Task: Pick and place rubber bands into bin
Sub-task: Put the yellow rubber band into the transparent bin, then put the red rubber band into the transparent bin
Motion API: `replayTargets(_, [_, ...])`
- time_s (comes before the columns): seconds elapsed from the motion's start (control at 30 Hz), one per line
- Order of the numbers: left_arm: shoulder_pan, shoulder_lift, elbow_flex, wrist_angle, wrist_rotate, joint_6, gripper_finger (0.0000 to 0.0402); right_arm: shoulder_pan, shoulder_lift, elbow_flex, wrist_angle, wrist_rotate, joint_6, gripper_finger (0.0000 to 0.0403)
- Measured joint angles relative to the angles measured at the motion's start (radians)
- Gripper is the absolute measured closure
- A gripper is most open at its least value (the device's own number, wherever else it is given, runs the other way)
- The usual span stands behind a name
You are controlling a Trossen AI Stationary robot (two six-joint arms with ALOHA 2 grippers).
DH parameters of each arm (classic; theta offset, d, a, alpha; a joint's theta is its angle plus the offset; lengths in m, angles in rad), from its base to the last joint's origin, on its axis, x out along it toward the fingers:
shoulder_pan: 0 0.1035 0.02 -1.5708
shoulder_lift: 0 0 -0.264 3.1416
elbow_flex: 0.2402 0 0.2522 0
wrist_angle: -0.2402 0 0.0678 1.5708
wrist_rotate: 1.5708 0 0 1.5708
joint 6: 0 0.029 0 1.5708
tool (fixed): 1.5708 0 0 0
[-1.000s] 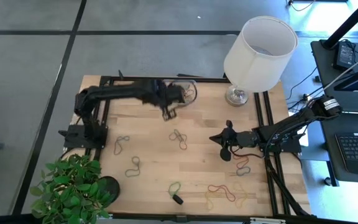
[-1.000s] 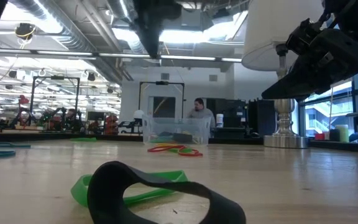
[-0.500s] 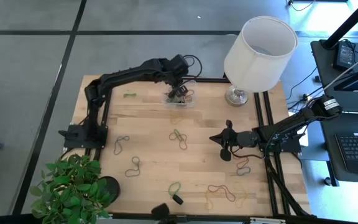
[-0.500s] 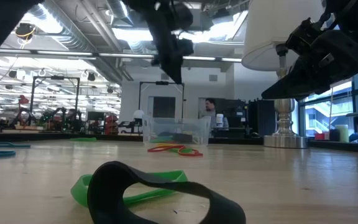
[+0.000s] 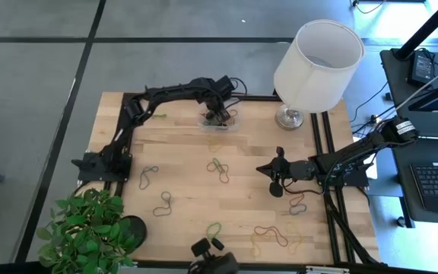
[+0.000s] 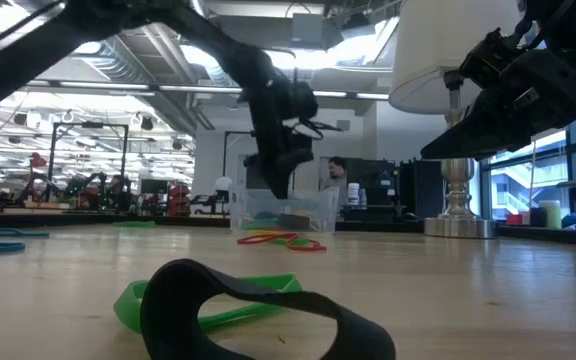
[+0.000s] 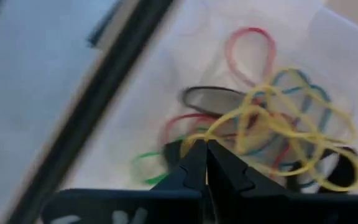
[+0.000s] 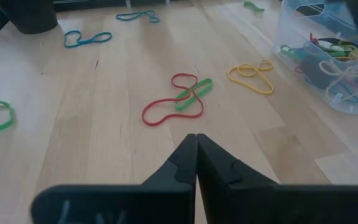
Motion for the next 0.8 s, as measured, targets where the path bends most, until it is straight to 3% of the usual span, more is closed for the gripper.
replayTargets(0.47, [-0.006, 0.030, 0.000, -0.019, 0.073, -0.016, 0.0264, 0.000, 0.000, 0.000, -0.002, 0.000, -0.018, 0.0391])
replayTargets(0.8, [-0.009, -0.134, 0.001, -0.037, 0.041, -0.043, 0.0263, 0.000, 0.000, 0.000, -0.024, -0.001, -0.011, 0.0391])
